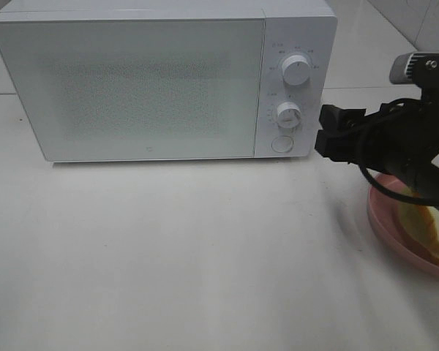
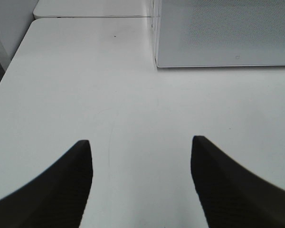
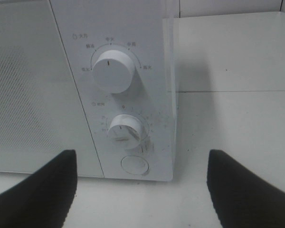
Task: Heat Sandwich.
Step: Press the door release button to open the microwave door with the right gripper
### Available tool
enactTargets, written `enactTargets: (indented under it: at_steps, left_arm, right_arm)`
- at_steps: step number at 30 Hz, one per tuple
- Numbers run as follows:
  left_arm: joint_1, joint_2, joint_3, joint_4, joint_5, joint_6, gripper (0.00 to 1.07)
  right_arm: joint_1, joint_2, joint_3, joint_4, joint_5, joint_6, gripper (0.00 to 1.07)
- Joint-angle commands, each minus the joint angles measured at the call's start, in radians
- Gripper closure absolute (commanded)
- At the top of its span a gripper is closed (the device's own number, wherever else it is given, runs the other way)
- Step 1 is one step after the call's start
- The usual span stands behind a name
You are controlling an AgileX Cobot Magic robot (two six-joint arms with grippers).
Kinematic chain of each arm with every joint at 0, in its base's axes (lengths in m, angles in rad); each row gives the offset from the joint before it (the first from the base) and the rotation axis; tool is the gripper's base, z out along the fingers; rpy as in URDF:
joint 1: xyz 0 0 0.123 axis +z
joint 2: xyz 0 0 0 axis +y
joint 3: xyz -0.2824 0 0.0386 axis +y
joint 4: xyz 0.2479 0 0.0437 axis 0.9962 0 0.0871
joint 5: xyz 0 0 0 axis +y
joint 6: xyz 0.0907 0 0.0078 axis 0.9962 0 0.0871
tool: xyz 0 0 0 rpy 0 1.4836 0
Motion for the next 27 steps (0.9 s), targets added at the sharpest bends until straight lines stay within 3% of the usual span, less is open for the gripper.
enactTargets:
  at_steps: [1, 16, 27]
  left_arm:
    - [0.001, -0.018, 0.003, -0.003, -0.006, -0.004, 0.48]
    - [0.001, -0.018, 0.003, -0.003, -0.006, -0.004, 0.48]
    - [0.001, -0.018, 0.003, -0.003, -0.006, -0.004, 0.48]
  right_arm:
    - [0.068, 0.062, 0.002, 0.086, -0.074, -0.018, 0.33]
    - [0.270, 0.254, -0.018, 0.312, -0.187, -0.018, 0.33]
    - [0.278, 0.279, -0.032, 0.318, -0.191, 0.079, 0.33]
